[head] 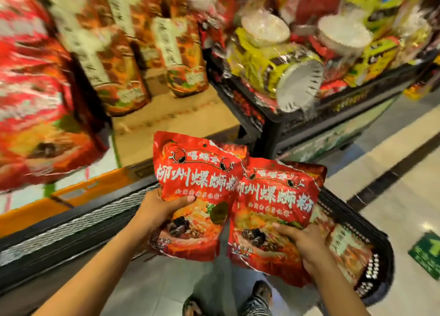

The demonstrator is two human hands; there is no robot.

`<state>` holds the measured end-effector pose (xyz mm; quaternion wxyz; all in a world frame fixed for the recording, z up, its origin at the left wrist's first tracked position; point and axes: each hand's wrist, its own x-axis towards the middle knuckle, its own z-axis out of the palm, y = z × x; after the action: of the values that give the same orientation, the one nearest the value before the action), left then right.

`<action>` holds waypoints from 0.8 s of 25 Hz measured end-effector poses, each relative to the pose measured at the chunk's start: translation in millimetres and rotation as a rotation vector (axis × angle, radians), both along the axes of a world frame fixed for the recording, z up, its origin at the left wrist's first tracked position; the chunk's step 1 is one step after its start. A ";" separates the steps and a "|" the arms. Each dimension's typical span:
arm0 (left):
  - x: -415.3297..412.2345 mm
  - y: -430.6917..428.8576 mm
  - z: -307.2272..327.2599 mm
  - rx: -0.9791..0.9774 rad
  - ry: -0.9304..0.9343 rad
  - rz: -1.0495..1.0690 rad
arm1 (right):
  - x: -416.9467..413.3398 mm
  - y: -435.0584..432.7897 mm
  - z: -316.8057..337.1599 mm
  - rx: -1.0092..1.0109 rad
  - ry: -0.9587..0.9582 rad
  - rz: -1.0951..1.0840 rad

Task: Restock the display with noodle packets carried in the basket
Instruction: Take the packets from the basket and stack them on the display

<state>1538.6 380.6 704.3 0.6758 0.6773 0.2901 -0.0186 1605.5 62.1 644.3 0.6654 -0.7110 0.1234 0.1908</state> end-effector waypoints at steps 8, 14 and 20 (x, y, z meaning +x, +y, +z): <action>-70.4 59.6 49.2 -0.021 -0.169 0.424 | 32.2 97.6 47.5 0.111 -0.092 0.369; -107.3 88.4 63.5 0.055 -0.200 0.688 | 58.5 156.8 80.7 0.157 -0.138 0.566; -135.9 113.0 65.5 -0.083 -0.285 0.935 | 65.4 207.8 97.8 0.289 -0.138 0.662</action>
<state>1402.7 493.6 769.8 0.6711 0.4429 0.4666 0.3684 1670.9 269.8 742.2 0.6681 -0.6223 -0.1868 0.3627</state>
